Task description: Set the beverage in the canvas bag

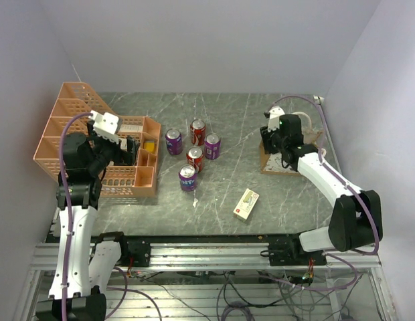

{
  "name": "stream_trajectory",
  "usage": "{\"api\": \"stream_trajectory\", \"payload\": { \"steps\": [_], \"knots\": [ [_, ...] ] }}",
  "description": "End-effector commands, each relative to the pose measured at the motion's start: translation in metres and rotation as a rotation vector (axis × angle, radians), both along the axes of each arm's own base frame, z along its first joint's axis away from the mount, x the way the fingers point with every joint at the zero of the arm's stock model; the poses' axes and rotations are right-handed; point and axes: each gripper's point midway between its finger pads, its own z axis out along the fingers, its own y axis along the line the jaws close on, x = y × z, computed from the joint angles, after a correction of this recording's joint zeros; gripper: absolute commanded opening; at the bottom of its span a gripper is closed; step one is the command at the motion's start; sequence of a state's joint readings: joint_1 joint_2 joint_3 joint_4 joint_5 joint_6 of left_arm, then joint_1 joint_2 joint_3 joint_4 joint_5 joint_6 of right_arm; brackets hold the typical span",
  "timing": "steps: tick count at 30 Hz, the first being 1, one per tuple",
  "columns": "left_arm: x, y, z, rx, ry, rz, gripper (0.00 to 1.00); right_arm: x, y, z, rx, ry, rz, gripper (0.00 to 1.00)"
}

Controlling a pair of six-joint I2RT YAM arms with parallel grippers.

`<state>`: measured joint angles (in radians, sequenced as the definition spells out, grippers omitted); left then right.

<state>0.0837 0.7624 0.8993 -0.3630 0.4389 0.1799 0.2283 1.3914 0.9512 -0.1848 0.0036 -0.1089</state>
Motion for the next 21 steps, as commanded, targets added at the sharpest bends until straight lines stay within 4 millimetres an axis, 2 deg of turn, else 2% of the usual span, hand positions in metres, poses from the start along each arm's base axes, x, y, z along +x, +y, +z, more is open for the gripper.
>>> {"api": "stream_trajectory", "payload": {
  "steps": [1, 5, 11, 16, 17, 21],
  "knots": [
    [0.003, 0.001, 0.004, 0.016, -0.037, -0.012, 0.99, -0.003, 0.027, -0.001, 0.016, -0.013, 0.061, 0.37],
    [0.005, 0.001, -0.012, 0.04, -0.018, -0.03, 0.99, -0.014, 0.051, 0.004, 0.033, -0.035, 0.125, 0.33],
    [0.009, -0.007, -0.039, 0.079, 0.055, -0.115, 0.99, -0.031, 0.084, -0.002, 0.092, -0.004, 0.207, 0.31],
    [0.014, -0.012, -0.045, 0.09, 0.083, -0.132, 0.99, -0.043, 0.112, -0.007, 0.111, 0.027, 0.274, 0.3],
    [0.015, -0.013, -0.047, 0.093, 0.086, -0.134, 0.99, -0.049, 0.124, -0.009, 0.111, 0.035, 0.308, 0.31],
    [0.017, -0.021, -0.053, 0.107, 0.096, -0.157, 0.99, -0.052, 0.136, -0.008, 0.103, 0.04, 0.339, 0.38]
  ]
}}
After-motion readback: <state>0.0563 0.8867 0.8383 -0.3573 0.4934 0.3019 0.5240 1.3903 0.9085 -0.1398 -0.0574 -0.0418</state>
